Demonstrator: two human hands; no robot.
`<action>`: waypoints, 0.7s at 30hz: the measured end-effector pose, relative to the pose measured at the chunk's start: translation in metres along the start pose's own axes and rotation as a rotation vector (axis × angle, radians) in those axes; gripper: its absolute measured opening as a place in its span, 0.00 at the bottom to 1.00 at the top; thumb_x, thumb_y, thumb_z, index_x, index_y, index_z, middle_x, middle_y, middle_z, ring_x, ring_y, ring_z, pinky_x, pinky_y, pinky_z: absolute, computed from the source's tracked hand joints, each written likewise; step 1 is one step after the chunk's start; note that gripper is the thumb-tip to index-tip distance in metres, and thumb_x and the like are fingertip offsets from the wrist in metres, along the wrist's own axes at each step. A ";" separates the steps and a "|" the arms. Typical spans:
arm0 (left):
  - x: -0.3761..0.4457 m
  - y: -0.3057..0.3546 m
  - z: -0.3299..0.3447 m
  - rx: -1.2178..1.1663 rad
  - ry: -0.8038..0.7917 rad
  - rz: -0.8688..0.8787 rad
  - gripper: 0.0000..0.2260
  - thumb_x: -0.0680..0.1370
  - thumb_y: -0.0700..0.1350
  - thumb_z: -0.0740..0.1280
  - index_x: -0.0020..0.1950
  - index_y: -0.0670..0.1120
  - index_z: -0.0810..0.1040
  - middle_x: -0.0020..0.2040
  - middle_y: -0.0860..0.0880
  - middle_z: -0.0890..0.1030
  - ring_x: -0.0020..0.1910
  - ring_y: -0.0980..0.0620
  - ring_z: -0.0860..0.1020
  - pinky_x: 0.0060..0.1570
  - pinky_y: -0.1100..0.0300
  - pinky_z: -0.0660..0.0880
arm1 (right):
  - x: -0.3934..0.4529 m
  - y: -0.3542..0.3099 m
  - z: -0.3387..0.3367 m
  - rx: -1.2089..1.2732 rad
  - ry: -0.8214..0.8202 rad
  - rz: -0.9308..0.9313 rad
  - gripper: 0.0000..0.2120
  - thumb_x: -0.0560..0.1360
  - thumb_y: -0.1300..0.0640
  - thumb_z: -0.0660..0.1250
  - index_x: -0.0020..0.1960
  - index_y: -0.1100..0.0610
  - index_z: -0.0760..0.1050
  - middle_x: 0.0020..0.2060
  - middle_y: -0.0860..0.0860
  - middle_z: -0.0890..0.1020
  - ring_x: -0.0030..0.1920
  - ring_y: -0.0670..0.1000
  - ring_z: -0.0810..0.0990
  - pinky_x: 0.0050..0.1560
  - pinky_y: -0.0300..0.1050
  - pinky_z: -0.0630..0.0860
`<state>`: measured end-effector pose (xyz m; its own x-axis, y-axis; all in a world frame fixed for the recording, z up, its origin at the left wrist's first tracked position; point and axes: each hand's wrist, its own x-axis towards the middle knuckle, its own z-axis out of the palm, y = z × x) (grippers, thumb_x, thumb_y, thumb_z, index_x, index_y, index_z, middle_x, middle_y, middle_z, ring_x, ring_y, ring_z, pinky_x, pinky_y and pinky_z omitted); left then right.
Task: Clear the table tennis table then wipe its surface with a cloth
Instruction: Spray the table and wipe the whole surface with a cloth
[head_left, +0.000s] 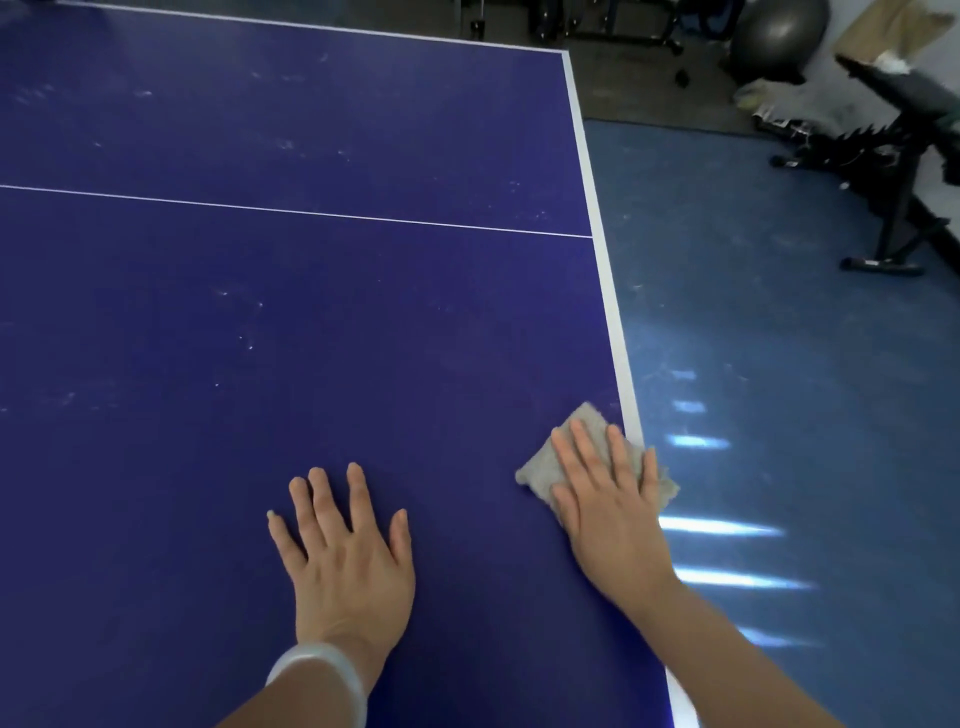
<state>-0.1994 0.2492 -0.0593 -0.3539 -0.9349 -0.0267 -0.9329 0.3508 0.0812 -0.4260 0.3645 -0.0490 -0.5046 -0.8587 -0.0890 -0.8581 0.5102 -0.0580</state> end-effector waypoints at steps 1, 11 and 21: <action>0.000 0.000 0.000 0.001 0.005 0.003 0.31 0.80 0.59 0.46 0.76 0.41 0.61 0.74 0.33 0.63 0.76 0.35 0.57 0.72 0.34 0.53 | 0.015 0.004 -0.003 0.025 0.009 0.051 0.26 0.82 0.44 0.42 0.78 0.48 0.57 0.77 0.45 0.59 0.77 0.58 0.56 0.71 0.67 0.56; 0.002 -0.001 0.000 -0.002 -0.001 0.008 0.31 0.79 0.58 0.49 0.76 0.41 0.61 0.74 0.33 0.63 0.75 0.34 0.58 0.71 0.33 0.55 | 0.089 0.002 -0.012 0.153 -0.004 0.370 0.26 0.83 0.45 0.42 0.79 0.45 0.43 0.79 0.43 0.46 0.78 0.58 0.45 0.73 0.67 0.48; 0.002 -0.011 0.000 -0.221 0.058 0.083 0.31 0.80 0.59 0.49 0.73 0.40 0.69 0.73 0.32 0.63 0.74 0.33 0.59 0.73 0.35 0.51 | -0.014 -0.051 0.010 0.034 0.094 0.390 0.29 0.82 0.43 0.37 0.77 0.51 0.61 0.76 0.49 0.63 0.75 0.59 0.61 0.73 0.65 0.54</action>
<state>-0.1897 0.2430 -0.0601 -0.4180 -0.9073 0.0459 -0.8615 0.4119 0.2969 -0.3747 0.3511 -0.0550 -0.7997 -0.6000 -0.0196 -0.5975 0.7987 -0.0712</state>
